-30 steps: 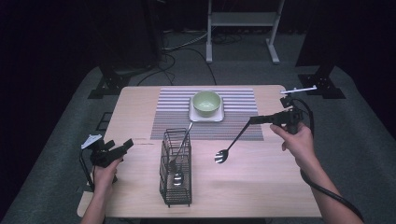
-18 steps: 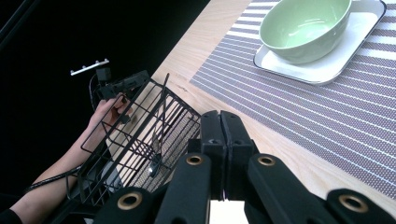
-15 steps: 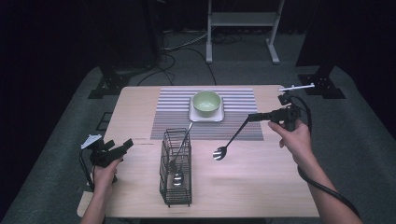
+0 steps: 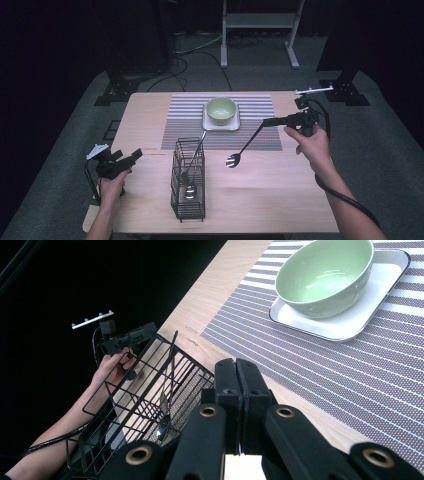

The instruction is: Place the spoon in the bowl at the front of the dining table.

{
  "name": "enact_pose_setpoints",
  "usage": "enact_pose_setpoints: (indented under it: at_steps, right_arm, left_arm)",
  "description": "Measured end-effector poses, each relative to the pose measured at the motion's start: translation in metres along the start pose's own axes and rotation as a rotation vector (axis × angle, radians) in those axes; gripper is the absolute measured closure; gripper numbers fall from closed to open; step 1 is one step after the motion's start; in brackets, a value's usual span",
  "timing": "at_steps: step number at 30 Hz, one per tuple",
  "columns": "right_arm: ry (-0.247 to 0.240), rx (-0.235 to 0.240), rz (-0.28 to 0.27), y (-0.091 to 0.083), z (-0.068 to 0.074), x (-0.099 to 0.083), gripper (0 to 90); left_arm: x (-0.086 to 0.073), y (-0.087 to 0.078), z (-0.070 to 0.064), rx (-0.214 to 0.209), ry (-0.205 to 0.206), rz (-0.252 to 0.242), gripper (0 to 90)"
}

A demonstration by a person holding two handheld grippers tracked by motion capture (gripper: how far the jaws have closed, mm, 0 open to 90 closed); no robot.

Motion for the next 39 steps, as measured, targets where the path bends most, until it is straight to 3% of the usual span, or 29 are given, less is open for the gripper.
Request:
enact_pose_setpoints:
  at_steps: [39]
  right_arm:
    - [0.012, -0.041, -0.014, 0.015, -0.003, 0.030, 89.1]
  left_arm:
    - [0.000, 0.001, 0.000, -0.002, 0.001, 0.001, 0.0]
Point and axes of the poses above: each handheld gripper's, and its own axes: y roughly forward along the jaws, x roughly out of its top, z roughly to its left, the point moved 9 cm from there along y, roughly forward along the jaws, and after that the axes turned 7 degrees about y, right-handed, at the moved point
